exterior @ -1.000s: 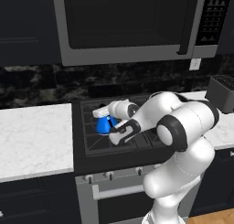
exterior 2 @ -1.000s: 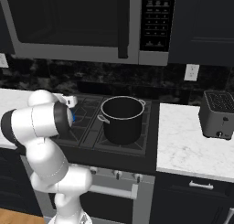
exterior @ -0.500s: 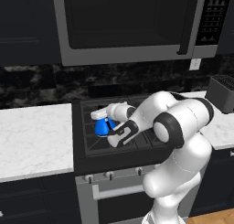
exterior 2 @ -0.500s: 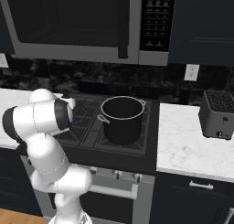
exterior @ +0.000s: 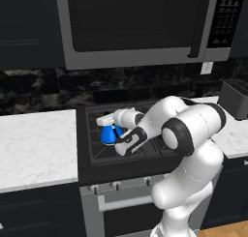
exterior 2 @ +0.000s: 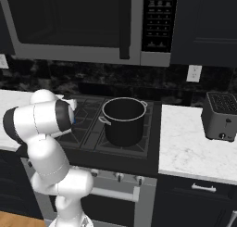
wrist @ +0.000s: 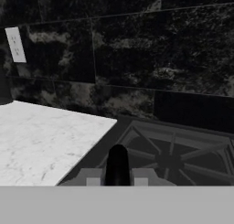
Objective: Pick the kettle from the counter and place it on a stove burner. Then turn the burner on.
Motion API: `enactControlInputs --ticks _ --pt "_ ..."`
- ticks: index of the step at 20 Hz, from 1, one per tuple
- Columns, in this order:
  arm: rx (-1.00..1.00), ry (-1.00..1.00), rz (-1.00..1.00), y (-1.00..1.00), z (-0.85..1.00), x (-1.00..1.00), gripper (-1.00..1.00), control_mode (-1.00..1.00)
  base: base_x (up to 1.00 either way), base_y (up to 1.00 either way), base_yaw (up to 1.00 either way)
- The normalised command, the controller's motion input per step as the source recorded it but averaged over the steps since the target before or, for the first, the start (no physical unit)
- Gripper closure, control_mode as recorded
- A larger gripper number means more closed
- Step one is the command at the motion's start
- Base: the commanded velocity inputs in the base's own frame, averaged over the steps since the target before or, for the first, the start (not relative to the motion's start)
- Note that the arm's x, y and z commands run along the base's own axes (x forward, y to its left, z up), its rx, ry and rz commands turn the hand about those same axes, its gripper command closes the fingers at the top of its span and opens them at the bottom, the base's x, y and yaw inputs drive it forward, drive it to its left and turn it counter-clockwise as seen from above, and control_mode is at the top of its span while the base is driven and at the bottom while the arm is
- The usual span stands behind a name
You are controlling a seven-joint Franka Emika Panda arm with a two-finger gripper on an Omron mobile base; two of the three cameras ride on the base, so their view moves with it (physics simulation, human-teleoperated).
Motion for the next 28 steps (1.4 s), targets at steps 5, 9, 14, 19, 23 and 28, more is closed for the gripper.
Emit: enactControlInputs --ticks 5,9,14,19,23,28 --pt "0.00 0.00 0.00 0.00 0.00 0.00 -1.00 -1.00 0.00 0.00 0.00" --pt "0.00 0.00 0.00 0.00 0.00 0.00 -1.00 -1.00 0.00 0.00 0.00" --pt "0.00 0.00 0.00 0.00 0.03 -0.05 -1.00 -1.00 0.00 0.00 0.00" --pt "-0.02 0.09 -0.01 -0.01 0.34 -0.14 -1.00 -1.00 0.00 0.00 0.00" --pt "-0.04 0.24 0.00 -0.04 0.50 0.00 -1.00 -1.00 0.00 0.00 0.00" --pt "-0.06 0.37 -0.01 -0.12 0.42 0.00 -1.00 -1.00 0.00 0.00 0.00"
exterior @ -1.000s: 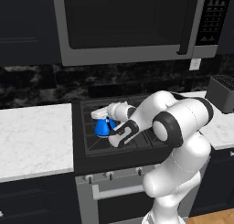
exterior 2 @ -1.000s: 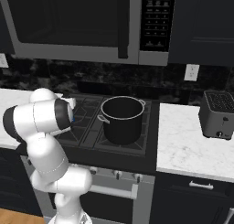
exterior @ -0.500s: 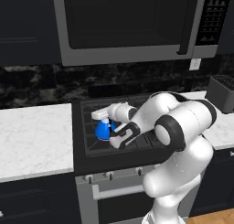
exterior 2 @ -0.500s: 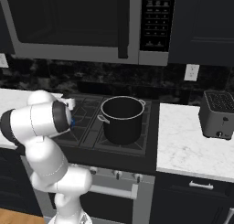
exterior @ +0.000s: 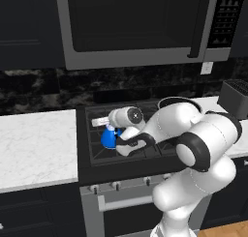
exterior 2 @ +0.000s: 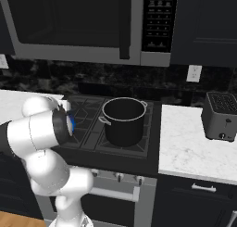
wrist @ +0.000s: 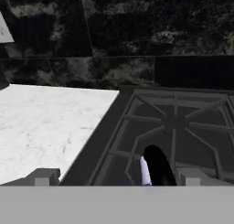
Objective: Pick the kettle from the counter and place it on a stove burner. Then turn the burner on.
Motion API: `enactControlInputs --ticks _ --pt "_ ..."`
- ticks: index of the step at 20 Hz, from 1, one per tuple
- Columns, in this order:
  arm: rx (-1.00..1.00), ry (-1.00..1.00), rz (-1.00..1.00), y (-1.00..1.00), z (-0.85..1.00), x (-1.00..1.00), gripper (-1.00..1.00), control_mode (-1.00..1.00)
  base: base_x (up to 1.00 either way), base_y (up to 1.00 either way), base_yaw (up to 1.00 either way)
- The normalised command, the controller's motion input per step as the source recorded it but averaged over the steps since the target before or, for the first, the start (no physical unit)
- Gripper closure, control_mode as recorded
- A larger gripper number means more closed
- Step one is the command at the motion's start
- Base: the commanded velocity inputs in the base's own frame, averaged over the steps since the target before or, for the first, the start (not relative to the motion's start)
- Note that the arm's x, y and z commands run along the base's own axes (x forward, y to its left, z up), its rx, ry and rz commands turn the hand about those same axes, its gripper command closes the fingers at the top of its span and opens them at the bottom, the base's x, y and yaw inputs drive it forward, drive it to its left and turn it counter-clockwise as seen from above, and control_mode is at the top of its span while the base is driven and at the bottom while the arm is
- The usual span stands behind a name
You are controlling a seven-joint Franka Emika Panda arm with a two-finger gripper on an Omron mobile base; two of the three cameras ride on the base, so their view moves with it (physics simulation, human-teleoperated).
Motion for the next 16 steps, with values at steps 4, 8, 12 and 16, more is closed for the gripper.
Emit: enactControlInputs --ticks 4,8,12,16 --pt "-0.09 0.47 -0.03 -0.37 0.53 0.00 -1.00 -1.00 0.00 0.00 0.00" --pt "-0.14 0.39 -0.06 -0.42 0.89 0.00 -1.00 -1.00 0.00 0.00 0.00" --pt "-0.06 0.22 -0.07 -0.36 0.88 0.18 -1.00 -1.00 0.00 0.00 0.00" --pt "-0.01 0.18 -0.04 -0.10 0.48 0.08 -1.00 -1.00 0.00 0.00 0.00"
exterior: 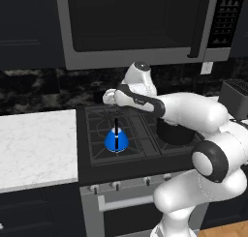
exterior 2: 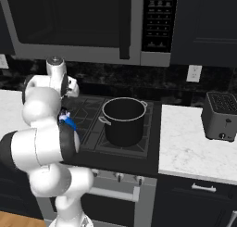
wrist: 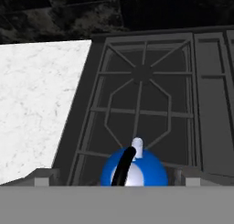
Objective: Pick the kettle from the counter and place it on a stove burner. Then turn the burner on.
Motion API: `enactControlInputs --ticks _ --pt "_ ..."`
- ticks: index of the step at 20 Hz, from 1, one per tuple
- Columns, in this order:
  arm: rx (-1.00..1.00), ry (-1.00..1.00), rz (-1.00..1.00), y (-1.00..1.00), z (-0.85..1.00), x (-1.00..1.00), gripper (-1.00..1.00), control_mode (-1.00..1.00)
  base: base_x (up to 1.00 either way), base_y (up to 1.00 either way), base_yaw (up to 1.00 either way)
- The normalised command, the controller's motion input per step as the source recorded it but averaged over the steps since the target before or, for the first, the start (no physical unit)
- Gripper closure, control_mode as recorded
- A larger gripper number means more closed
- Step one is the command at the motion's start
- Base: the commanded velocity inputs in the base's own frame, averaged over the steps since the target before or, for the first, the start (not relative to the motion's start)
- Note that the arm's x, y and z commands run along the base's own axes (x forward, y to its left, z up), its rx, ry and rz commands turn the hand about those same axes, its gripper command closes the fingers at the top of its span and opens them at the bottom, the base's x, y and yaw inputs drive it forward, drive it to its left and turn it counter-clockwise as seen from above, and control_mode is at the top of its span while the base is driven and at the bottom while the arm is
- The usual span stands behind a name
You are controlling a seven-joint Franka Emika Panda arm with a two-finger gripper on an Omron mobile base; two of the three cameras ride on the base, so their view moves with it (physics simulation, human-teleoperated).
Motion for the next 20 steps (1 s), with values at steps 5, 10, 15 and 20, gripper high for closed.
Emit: enactControlInputs --ticks 5,10,15,20 --pt "-0.01 0.26 0.00 0.02 0.29 -0.45 -1.00 -1.00 0.00 0.00 0.00" --pt "-0.01 0.04 0.00 0.05 -0.28 -0.69 -1.00 -1.00 0.00 0.00 0.00" --pt "0.00 -0.09 0.01 0.00 -0.33 -0.70 -1.00 -1.00 0.00 0.00 0.00" --pt "-0.02 -0.04 0.00 0.16 -0.11 -0.53 -1.00 -1.00 0.00 0.00 0.00"
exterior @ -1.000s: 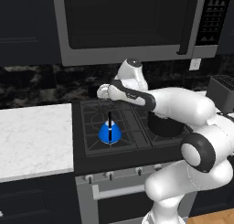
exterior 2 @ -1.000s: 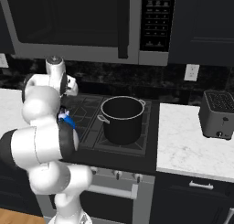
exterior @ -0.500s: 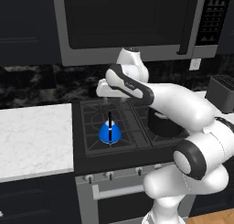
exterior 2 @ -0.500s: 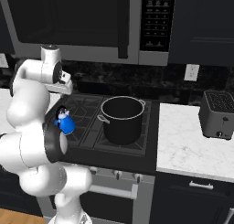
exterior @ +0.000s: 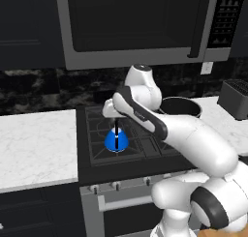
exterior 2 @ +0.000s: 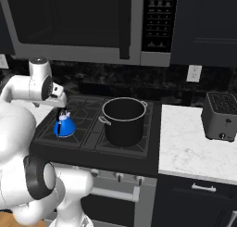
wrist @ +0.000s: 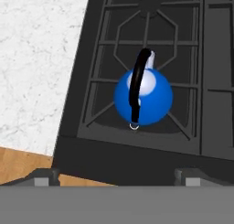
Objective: Pick the kettle from the counter and place it on a stove burner. Then turn the burner on.
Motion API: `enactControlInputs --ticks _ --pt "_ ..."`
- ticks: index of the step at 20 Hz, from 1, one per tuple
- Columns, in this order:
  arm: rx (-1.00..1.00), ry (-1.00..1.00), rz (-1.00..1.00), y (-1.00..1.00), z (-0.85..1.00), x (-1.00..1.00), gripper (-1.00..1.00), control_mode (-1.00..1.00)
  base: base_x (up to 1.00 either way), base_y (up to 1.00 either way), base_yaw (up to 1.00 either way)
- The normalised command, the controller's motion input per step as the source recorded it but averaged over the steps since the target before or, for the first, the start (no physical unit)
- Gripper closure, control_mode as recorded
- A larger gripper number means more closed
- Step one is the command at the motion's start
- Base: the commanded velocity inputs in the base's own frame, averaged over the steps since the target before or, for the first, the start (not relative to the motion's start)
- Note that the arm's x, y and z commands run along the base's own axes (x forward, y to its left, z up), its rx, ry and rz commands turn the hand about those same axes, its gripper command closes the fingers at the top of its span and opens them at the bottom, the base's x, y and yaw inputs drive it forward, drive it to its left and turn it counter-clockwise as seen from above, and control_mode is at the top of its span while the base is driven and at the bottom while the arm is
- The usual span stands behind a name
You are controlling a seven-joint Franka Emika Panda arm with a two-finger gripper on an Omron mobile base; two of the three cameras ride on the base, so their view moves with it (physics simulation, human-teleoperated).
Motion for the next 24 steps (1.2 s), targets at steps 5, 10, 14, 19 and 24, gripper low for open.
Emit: enactControlInputs --ticks 5,10,14,19,24 --pt "-0.16 -0.01 -0.01 0.51 0.00 -0.38 -1.00 -1.00 0.00 0.00 0.00" --pt "-0.18 -0.01 -0.04 0.46 0.00 -0.49 -1.00 -1.00 0.00 0.00 0.00" --pt "-0.17 0.00 -0.11 0.38 0.00 -0.24 -1.00 -1.00 0.00 0.00 0.00" --pt "-0.10 -0.03 -0.07 0.23 -0.02 -0.08 -1.00 -1.00 0.00 0.00 0.00" --pt "-0.02 -0.10 -0.01 -0.01 -0.44 -0.42 -1.00 -1.00 0.00 0.00 0.00"
